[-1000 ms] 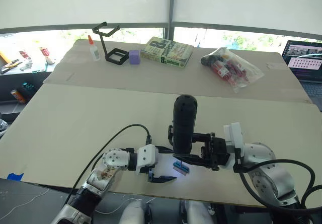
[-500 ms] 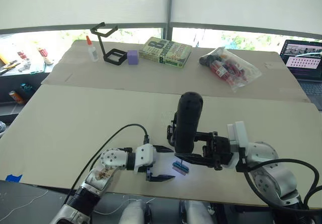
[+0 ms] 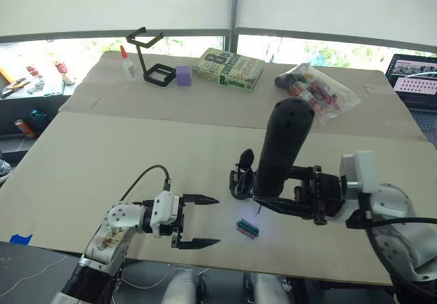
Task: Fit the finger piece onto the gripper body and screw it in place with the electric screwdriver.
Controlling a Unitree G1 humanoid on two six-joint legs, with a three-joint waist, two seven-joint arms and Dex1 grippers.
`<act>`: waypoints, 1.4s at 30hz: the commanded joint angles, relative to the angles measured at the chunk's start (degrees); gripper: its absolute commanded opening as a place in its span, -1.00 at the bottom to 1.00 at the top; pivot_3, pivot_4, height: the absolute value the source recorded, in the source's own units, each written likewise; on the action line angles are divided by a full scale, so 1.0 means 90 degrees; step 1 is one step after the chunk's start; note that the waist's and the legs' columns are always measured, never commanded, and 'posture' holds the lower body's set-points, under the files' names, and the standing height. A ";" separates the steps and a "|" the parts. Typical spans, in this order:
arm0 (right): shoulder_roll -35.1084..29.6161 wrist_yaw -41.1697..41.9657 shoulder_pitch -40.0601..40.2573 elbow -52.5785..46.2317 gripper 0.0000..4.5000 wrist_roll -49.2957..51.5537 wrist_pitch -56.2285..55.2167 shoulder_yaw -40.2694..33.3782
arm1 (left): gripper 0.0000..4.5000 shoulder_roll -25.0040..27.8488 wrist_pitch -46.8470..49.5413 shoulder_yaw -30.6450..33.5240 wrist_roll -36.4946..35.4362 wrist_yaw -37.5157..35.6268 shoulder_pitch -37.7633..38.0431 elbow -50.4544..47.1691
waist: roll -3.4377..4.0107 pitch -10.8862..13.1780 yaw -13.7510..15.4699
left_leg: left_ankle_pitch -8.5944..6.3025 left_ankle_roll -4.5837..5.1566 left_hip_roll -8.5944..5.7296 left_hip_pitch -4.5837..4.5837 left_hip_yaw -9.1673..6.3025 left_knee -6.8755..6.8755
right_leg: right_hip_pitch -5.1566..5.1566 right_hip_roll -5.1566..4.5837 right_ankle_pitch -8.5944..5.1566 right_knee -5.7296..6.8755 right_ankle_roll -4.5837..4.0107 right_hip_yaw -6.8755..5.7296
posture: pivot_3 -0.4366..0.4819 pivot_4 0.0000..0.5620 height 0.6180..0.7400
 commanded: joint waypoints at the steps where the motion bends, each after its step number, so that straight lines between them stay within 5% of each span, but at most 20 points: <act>1: -0.0217 -0.0183 -0.0095 -0.0343 -0.14 0.0495 0.0073 -0.0631 | 0.98 -0.0056 0.0190 0.0230 -0.0317 0.0174 -0.0070 -0.0484 | 0.0000 0.0000 -0.0001 | 0.0000 0.0001 0.0000 0.0002 0.0000 0.0002 | 0.0001 0.0000 0.0000 0.0001 0.0000 0.0000 | -0.05 -0.47 1.00; 10: -0.0564 -0.0915 -0.0924 -0.0200 -0.14 0.1292 0.0479 -0.1225 | 0.98 -0.0307 0.0747 0.0530 -0.0813 0.0740 -0.0618 -0.1084 | -0.0001 0.0001 -0.0004 | 0.0001 -0.0001 0.0001 0.0007 0.0001 -0.0002 | 0.0005 0.0009 0.0000 0.0001 0.0001 0.0003 | -0.05 -0.47 1.00; 24: 0.0025 -0.1920 -0.3180 0.0429 -0.14 0.2003 0.1189 -0.0363 | 0.98 -0.0595 0.1894 0.0872 -0.0960 0.2043 -0.1175 -0.1156 | -0.0003 0.0002 -0.0010 | 0.0005 -0.0007 -0.0001 0.0001 0.0004 0.0001 | 0.0002 0.0017 0.0002 0.0003 0.0003 0.0006 | -0.05 -0.47 1.00; 33: 0.0520 -0.1707 -0.3696 0.0683 -0.14 0.1792 0.1406 0.0298 | 0.98 -0.0018 0.1243 0.0656 0.0284 0.1725 -0.0499 -0.0314 | -0.0001 0.0002 -0.0026 | 0.0012 -0.0019 0.0002 0.0006 0.0011 -0.0010 | -0.0003 0.0028 0.0001 0.0003 0.0003 0.0005 | -0.05 -0.47 1.00; 42: 0.0769 -0.1237 -0.3718 0.0802 -0.14 0.1425 0.1395 0.0624 | 0.98 -0.0770 0.0502 -0.0315 0.1383 0.1669 -0.0795 0.1007 | -0.0002 0.0003 -0.0007 | 0.0011 -0.0017 -0.0004 -0.0011 0.0011 0.0000 | -0.0008 0.0023 0.0004 0.0001 0.0005 0.0000 | -0.05 -0.47 1.00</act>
